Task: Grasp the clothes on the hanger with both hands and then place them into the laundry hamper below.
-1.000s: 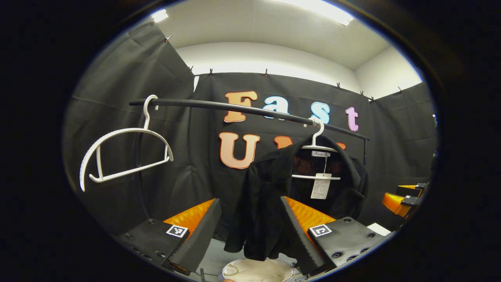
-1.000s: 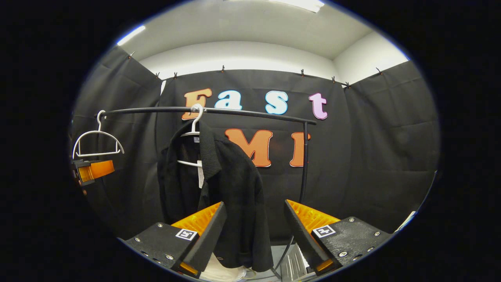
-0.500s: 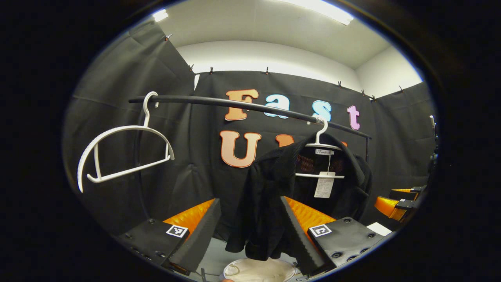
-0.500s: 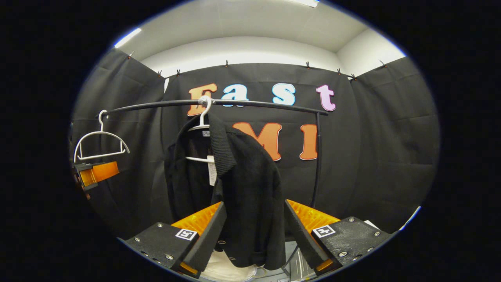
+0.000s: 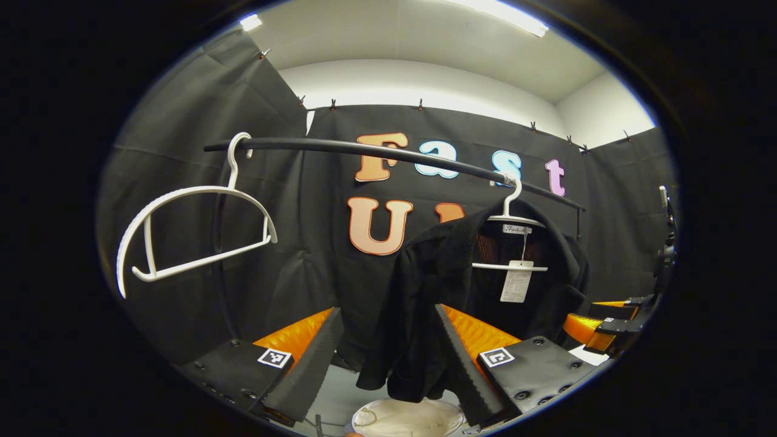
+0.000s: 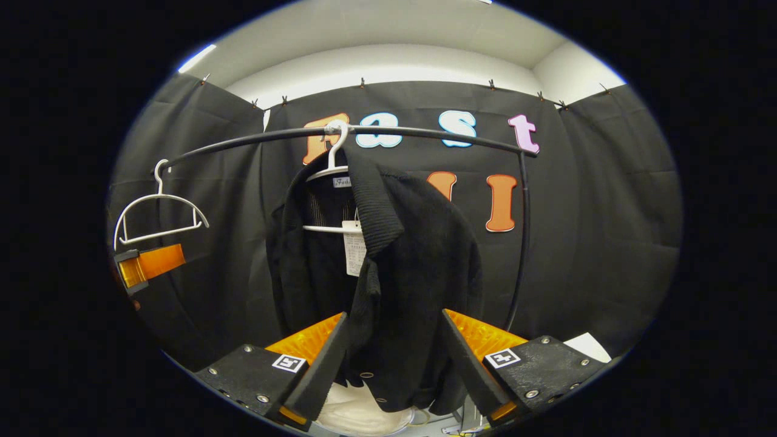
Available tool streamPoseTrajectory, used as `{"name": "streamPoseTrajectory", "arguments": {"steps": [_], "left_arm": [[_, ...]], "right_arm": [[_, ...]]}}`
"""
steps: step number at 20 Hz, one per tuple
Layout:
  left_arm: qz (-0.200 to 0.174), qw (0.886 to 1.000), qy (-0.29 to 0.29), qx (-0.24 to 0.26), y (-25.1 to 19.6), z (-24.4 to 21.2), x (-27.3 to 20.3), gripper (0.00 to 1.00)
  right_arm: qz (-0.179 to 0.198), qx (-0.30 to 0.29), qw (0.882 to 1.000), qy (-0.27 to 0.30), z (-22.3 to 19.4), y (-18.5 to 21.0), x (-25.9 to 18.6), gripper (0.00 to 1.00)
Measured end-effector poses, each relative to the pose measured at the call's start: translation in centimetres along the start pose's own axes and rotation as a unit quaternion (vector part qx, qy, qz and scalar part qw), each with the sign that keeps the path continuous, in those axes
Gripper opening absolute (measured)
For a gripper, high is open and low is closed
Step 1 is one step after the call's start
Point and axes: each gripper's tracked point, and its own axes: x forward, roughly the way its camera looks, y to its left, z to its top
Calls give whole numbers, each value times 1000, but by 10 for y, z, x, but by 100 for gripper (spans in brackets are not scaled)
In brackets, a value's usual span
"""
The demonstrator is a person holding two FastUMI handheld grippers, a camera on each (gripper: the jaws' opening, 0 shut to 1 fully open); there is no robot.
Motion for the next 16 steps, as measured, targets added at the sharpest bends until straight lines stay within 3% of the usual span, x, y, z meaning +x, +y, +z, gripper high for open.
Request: {"name": "streamPoseTrajectory", "arguments": {"steps": [2, 6, 13, 15, 16], "left_arm": [[6, 1000, 2, 1, 6, -1, 4, 93], [14, 1000, 6, 5, 15, -5, 6, 97], [25, 999, 18, 10, 30, -15, 18, 93], [24, 999, 22, 13, 30, -19, 25, 97], [24, 999, 23, 14, 30, -19, 27, 93]], "right_arm": [[-6, 8, 1000, 8, -6, -1, 12, 92], [-25, 29, 999, 10, -10, -10, 34, 92], [-40, 48, 998, 19, -19, -16, 71, 92], [-39, 47, 998, 26, -26, -13, 80, 92], [-36, 48, 998, 28, -26, -10, 85, 92]]}}
